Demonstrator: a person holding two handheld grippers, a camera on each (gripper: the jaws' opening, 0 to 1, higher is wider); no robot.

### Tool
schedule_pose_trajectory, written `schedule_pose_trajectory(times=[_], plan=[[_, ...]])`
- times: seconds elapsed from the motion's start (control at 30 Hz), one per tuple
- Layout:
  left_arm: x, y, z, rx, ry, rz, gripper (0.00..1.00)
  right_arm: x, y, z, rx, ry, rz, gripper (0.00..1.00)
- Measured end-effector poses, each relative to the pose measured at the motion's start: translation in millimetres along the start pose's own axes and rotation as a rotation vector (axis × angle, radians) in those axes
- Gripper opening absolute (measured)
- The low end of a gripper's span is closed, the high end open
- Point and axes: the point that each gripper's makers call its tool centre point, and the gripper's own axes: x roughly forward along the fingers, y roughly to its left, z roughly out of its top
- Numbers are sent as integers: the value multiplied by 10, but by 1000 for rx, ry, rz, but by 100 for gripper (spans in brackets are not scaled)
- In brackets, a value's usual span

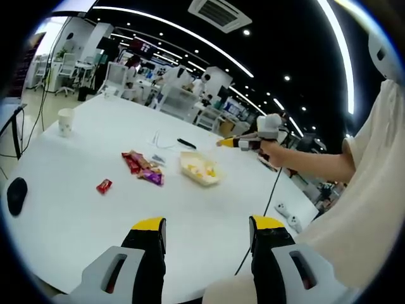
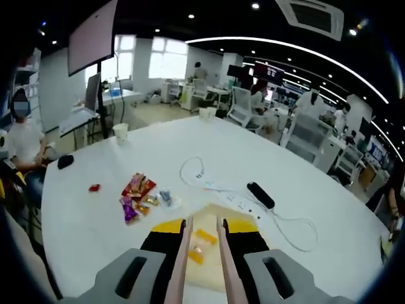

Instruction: Place the target food into the container with the food tongs after gripping and lifting it, then release it inside without dropping or visibly crushing the food.

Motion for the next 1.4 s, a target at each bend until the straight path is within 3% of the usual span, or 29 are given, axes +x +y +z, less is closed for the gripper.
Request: schedule_pose_trajectory(times=[0.33,0.77,1.4], plan=[[-30,26,-16,-8,-4,10,52,133,265,38,-14,8,57,24],[-76,64,-40,-21,-14,24,52,363,782,123,-59,20,168,25],[-189,187,-81,-57,-36,63,52,686,1361,118,-142,69,295,26]])
